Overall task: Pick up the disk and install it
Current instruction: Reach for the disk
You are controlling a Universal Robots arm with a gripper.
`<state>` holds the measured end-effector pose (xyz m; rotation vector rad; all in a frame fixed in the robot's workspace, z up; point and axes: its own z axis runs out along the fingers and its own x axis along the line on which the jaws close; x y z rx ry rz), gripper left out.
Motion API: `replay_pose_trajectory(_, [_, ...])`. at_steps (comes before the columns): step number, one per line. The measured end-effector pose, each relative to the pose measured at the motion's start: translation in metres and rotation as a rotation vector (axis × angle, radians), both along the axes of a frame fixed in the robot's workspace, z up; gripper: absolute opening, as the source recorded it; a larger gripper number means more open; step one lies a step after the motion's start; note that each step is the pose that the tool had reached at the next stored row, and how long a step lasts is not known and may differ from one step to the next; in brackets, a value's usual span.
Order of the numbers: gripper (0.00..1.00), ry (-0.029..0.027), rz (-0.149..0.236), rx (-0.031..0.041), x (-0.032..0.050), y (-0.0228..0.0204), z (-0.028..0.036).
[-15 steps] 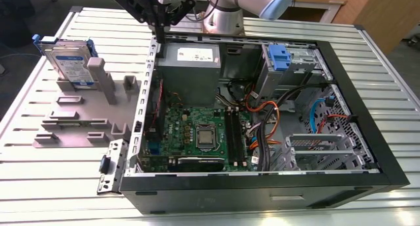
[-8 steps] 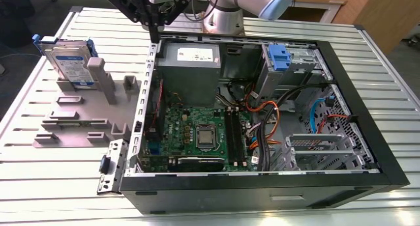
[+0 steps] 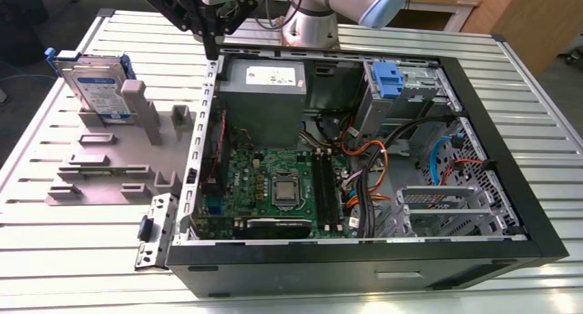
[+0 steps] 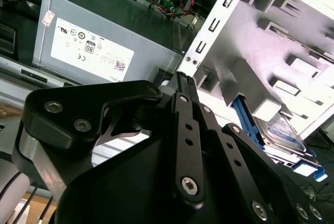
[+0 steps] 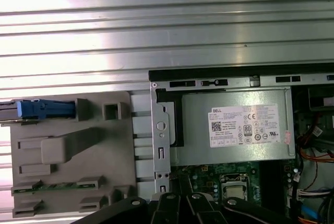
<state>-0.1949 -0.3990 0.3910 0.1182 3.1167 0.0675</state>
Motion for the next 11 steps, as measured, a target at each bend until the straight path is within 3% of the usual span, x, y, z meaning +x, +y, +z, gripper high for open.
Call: replay_pose_trajectory(11, [0.11,-0.0001,0.0,0.0,-0.0064,0.0,-0.0001])
